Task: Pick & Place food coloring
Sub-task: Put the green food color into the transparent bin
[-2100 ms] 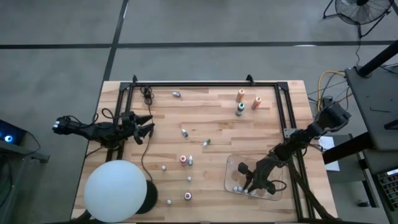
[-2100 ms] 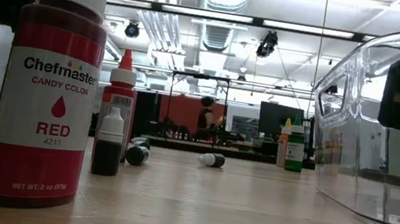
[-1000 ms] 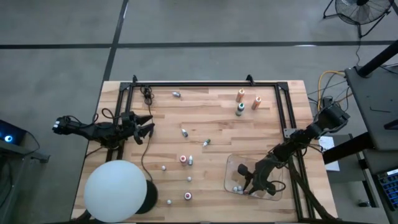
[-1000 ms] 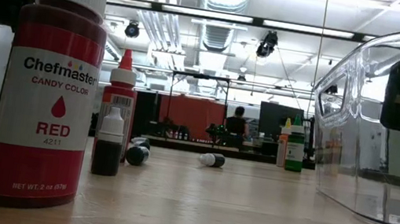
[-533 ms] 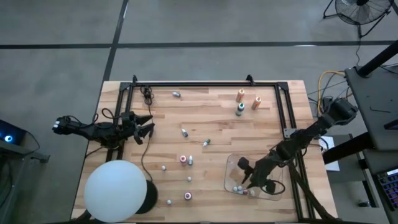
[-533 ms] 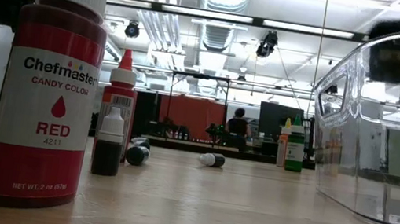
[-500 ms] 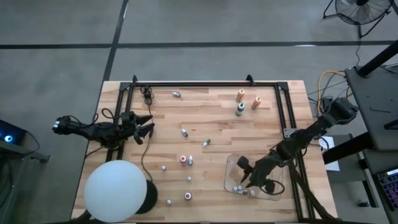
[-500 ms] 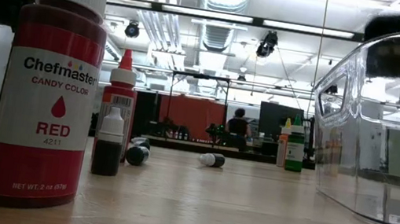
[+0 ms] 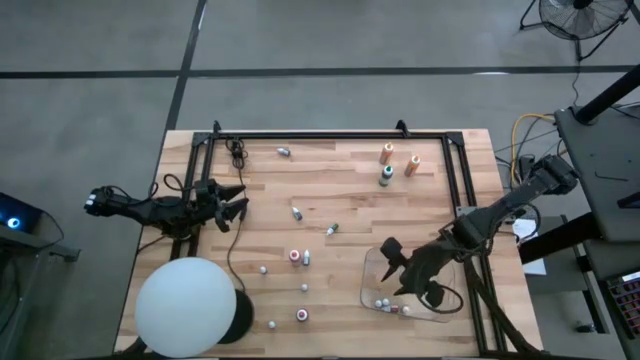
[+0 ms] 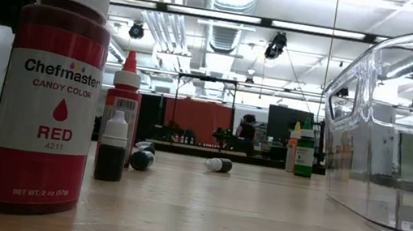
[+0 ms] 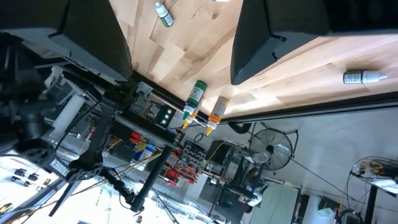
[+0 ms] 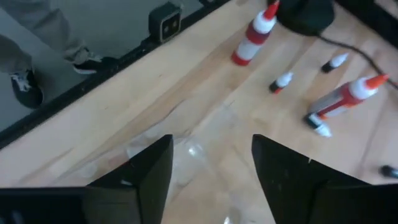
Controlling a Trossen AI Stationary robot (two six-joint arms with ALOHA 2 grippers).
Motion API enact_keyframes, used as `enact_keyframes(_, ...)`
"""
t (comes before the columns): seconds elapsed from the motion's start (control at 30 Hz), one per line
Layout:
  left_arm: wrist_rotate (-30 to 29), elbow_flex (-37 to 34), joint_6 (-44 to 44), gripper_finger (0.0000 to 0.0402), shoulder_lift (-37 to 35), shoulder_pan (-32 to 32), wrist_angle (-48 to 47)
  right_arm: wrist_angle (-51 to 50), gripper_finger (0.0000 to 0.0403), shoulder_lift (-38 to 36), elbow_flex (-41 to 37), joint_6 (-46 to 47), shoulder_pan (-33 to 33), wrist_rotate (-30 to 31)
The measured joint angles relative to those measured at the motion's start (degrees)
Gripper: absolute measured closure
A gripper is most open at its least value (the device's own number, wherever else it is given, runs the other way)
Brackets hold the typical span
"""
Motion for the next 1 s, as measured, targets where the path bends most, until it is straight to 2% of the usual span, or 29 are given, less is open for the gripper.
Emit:
enact_keyframes(0.37, 0.0, 0.0, 0.0, 0.0157, 0.0, 0.0, 0.0, -14.4, 0.0138, 0.1, 16.5, 0.2, -0.1, 5.6)
enact_keyframes(0.6, 0.0, 0.0, 0.0, 0.0157, 0.0, 0.0, 0.0, -22.7, 0.0120, 1.8, 25.8, 0.6, -1.9, 6.6)
enact_keyframes(0.87, 0.0, 0.0, 0.0, 0.0157, 0.0, 0.0, 0.0, -35.2, 0.0108, 7.6, 37.5, 3.7, -9.1, 6.6)
enact_keyframes(1.0, 0.0, 0.0, 0.0, 0.0157, 0.0, 0.0, 0.0, -36.1, 0.0105, 8.2, 39.4, 5.3, -14.3, 3.2)
